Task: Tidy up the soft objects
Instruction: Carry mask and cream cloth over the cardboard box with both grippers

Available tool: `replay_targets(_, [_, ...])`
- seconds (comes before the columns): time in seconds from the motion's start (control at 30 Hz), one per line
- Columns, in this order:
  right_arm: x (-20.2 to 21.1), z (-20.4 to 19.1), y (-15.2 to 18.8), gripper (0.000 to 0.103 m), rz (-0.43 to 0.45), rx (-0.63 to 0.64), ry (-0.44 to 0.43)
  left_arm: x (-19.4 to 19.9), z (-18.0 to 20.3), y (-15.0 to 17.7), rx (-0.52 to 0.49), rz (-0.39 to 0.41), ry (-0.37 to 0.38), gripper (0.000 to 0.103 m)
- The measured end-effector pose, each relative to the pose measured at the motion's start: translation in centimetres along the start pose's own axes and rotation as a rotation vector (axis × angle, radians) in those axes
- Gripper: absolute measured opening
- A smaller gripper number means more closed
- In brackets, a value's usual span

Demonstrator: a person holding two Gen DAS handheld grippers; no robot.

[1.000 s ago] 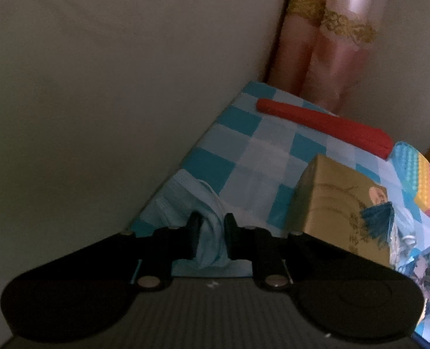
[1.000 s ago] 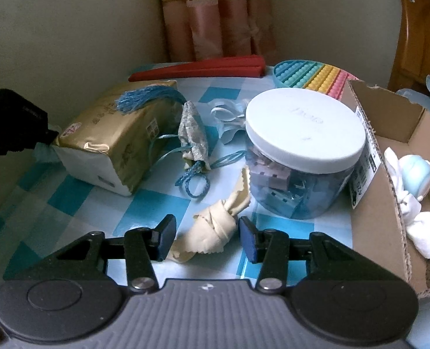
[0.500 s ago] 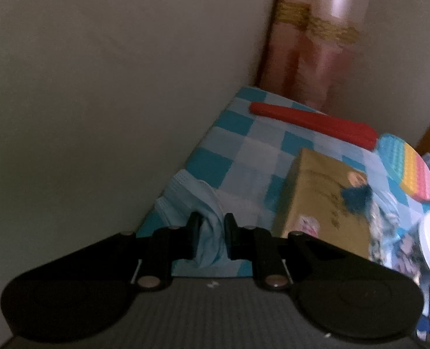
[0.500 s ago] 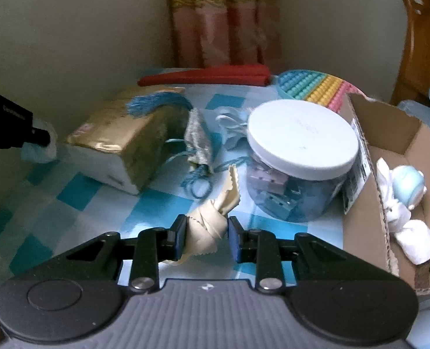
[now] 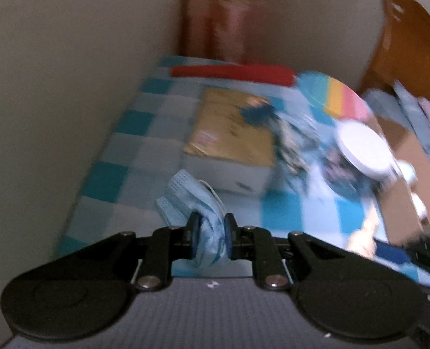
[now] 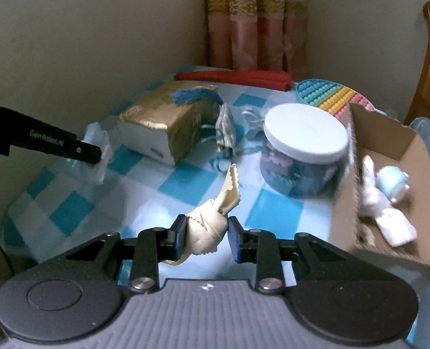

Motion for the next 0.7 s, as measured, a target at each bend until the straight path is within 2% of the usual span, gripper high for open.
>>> replay_targets(0.3, [5.0,3.2,0.7,0.034,0.034,0.030,0.086,2.0,7.8,2.0,-0.142,-0.037,0.195,0.016])
replay_targets(0.5, [7.2,7.5,-1.1,0.034,0.109,-0.003,0.187,2.9,12.3,1.0,-0.224,-0.013,0.293,0.016])
replay_targets(0.7, [6.8,12.3,-2.6,0.035,0.157,-0.056,0.277,2.6,16.6,-1.4,-0.287,0.012,0.390,0.016])
Point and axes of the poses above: each gripper's, at about its wrist camera, not at the fingertips, and x roughly against the way its jaws point, z to its right, y to its underside, the point moved 10 cm from there along -x, roughly the way its jaws point, and after that the axes turned 10 degrees about z, right-handed, at the moved point
